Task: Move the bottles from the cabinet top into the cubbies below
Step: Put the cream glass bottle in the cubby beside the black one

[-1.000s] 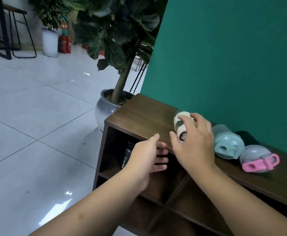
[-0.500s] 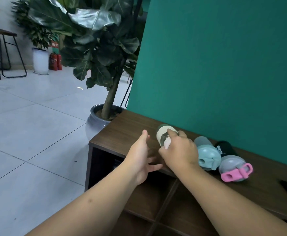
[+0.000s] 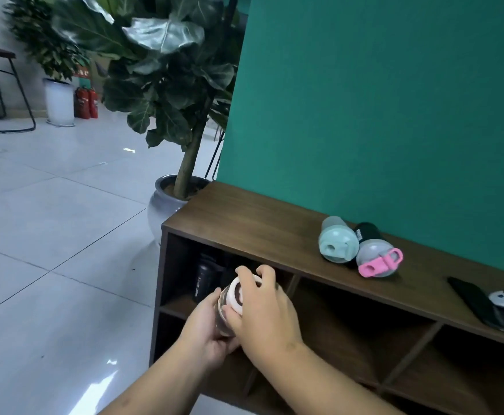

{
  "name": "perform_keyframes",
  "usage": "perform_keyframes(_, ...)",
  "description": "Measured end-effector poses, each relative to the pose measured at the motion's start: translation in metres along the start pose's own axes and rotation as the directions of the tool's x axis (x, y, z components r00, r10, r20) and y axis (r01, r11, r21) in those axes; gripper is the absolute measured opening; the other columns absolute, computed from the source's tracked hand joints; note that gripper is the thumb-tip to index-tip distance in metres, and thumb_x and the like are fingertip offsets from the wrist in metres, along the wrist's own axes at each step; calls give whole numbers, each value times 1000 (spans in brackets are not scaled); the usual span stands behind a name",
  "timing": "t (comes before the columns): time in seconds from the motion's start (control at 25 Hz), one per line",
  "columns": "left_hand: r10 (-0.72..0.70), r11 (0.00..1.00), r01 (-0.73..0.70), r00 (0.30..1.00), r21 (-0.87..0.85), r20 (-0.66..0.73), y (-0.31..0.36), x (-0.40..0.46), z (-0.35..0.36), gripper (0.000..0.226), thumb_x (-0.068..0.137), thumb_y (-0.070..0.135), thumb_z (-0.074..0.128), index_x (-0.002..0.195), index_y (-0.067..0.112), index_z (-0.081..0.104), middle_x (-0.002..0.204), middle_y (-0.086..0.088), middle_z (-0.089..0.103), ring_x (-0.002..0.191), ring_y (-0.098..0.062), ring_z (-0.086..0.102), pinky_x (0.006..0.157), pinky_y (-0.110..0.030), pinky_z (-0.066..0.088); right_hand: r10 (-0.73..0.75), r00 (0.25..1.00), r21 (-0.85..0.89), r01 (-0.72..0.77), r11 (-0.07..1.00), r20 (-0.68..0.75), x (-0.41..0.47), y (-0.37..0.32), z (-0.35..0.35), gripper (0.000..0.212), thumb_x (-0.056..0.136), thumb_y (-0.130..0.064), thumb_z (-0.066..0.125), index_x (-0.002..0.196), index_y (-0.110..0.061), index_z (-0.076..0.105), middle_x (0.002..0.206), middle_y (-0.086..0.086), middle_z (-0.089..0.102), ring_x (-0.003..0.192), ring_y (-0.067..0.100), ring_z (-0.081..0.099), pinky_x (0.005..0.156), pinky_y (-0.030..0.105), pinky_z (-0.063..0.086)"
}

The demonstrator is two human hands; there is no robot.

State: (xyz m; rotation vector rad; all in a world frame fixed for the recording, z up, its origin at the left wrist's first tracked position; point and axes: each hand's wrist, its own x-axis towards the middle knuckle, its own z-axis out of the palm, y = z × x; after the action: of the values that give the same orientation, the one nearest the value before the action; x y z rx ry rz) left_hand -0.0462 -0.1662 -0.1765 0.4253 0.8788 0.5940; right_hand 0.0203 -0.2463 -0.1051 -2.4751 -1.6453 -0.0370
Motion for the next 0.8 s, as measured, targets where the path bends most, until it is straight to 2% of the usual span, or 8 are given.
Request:
perform_keyframes(0.16, -148, 988, 145, 986, -50, -74, -28, 70, -17, 49, 106, 47, 58, 114, 2, 72, 63, -17, 80, 47, -29, 77, 40, -34, 59, 50, 994, -31, -47, 998, 95, 27, 16, 77, 68, 119, -48, 52, 179, -32, 24, 179, 13, 25, 157, 35, 44, 127, 42, 48)
perform_keyframes(0.32, -180, 983, 178, 981, -35, -77, -40, 139, -18, 45, 100, 55, 62, 121, 18, 78, 112, -19, 81, 108, -37, 76, 84, -51, 66, 67, 993, -108, -56, 993, 96, 71, 33, 126, 71, 121, -39, 53, 181, -38, 15, 184, 18, 18, 160, 40, 38, 127, 47, 49)
perform_keyframes(0.4, -194, 981, 192, 979, -38, -59, -40, 162, -16, 53, 97, 58, 63, 129, 19, 76, 121, -18, 79, 121, -39, 74, 72, -46, 66, 78, 990, -172, -57, 983, 119, 94, 43, 144, 86, 116, -34, 66, 182, -38, 12, 184, 23, 17, 161, 44, 37, 128, 48, 48)
perform_keyframes(0.48, -163, 986, 161, 984, -41, -69, -40, 179, -14, 49, 102, 55, 59, 129, 16, 73, 115, -16, 80, 115, -35, 76, 64, -42, 62, 87, 989, -232, -58, 971, 117, 113, 51, 159, 83, 117, -31, 63, 183, -36, 12, 183, 28, 18, 159, 47, 40, 129, 48, 46)
perform_keyframes(0.6, -120, 993, 118, 988, -32, -100, -36, 194, -11, 42, 106, 48, 56, 127, 16, 73, 115, -13, 79, 105, -31, 74, 92, -48, 62, 86, 991, -292, -53, 955, 103, 134, 57, 175, 67, 122, -29, 47, 182, -33, 17, 182, 30, 21, 157, 48, 42, 126, 49, 46)
perform_keyframes(0.64, -116, 993, 112, 989, -44, -93, -36, 201, -11, 40, 107, 46, 56, 125, 15, 73, 112, -12, 79, 102, -29, 74, 94, -48, 61, 93, 990, -292, -58, 955, 108, 138, 59, 176, 65, 123, -30, 44, 182, -32, 18, 182, 31, 22, 156, 48, 42, 126, 49, 46)
perform_keyframes(0.72, -108, 993, 103, 992, -61, -68, -36, 207, -8, 35, 109, 43, 54, 120, 14, 71, 106, -11, 78, 96, -25, 74, 84, -44, 62, 107, 986, -285, -68, 956, 126, 146, 59, 173, 65, 123, -31, 43, 182, -32, 16, 182, 34, 19, 158, 50, 40, 128, 49, 45)
perform_keyframes(0.8, -104, 992, 98, 992, -77, -67, -37, 213, -6, 35, 109, 39, 54, 128, 14, 71, 120, -13, 79, 111, -29, 75, 92, -45, 62, 114, 983, -290, -68, 955, 144, 152, 59, 169, 70, 121, -29, 49, 182, -33, 15, 183, 36, 16, 162, 52, 36, 129, 49, 45)
